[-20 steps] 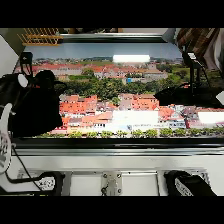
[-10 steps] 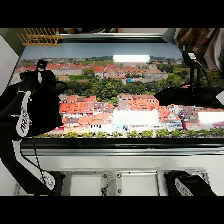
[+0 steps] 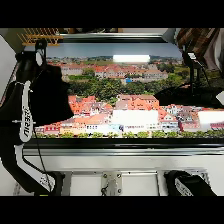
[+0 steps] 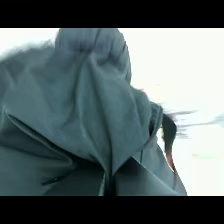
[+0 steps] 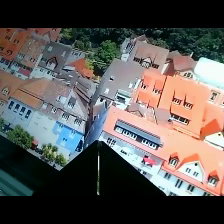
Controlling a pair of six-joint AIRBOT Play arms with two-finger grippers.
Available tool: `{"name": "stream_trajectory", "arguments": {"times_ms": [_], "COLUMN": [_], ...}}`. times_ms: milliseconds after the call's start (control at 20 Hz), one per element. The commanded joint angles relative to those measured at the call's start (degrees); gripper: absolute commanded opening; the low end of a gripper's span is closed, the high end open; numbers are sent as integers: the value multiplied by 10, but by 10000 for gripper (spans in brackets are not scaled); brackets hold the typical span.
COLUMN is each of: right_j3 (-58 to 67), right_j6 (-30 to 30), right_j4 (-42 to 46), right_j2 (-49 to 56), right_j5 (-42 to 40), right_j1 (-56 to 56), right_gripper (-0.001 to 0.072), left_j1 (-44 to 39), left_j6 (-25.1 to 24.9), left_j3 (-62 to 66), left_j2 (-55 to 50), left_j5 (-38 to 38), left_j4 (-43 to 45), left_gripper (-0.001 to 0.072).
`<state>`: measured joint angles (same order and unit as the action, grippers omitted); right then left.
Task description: Fold the clothes and pants, and hang the long-sleeved shirts on hangers.
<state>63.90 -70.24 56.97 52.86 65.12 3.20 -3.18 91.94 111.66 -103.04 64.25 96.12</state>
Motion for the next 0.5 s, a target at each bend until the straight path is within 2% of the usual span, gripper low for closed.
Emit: {"name": "stream_trajectory", "arguments": {"times_ms": [0, 100, 250, 450], "right_j3": [0, 0, 7, 27], "right_j6": [0, 0, 42, 45], "right_j4": [-5, -30, -35, -35], "right_j2": [1, 2, -5, -45], "right_j5": [-8, -9, -35, -68], "right_j1": [0, 0, -13, -108], "right_gripper": [20, 21, 21, 21], "left_j1": [-114, -187, -294, -426], "left_j6": [-2, -2, -2, -2], "left_j3": [38, 26, -5, -81], "left_j2": [74, 107, 126, 126], "left_j5": [18, 16, 17, 10], "left_j4": [-47, -47, -48, -49], "left_gripper": [9, 9, 10, 10]}}
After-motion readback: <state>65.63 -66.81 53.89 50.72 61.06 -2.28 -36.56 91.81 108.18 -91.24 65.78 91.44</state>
